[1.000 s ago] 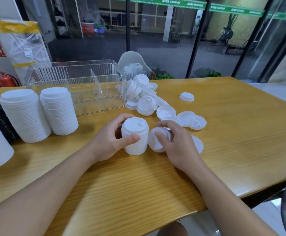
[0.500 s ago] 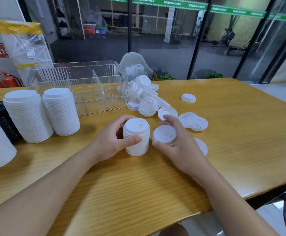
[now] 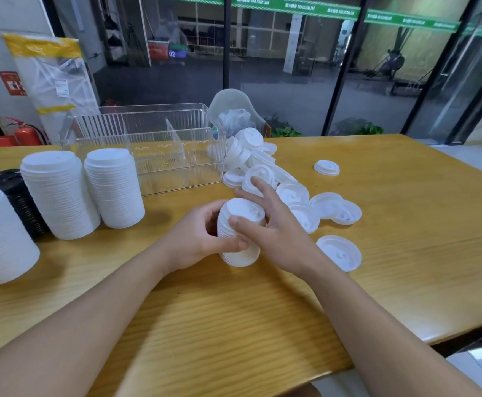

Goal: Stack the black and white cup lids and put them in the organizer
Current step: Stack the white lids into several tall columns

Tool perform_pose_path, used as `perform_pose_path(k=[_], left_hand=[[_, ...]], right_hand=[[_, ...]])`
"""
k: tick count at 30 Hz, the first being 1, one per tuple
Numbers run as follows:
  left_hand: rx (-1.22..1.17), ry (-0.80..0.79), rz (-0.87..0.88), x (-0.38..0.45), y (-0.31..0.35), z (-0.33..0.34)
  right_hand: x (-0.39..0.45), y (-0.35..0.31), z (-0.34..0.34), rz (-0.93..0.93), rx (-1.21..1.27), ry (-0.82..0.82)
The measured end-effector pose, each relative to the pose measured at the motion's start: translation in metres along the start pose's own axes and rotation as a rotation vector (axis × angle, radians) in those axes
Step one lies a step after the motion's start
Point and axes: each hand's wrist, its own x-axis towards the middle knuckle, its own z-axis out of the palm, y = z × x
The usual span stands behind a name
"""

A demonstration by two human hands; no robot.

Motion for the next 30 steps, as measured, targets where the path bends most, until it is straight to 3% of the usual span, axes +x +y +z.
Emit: perform_pose_path(k=[19, 30], left_hand=[[0.002, 0.021, -0.040, 0.005, -0.007, -0.003], [0.124, 0.065, -0.014, 0.000, -0.005, -0.001]], right_hand=[[0.012, -0.015, -0.004, -0.006, -0.331, -0.094], [-0.017, 0.000, -0.016, 0.000, -0.206, -0.017]])
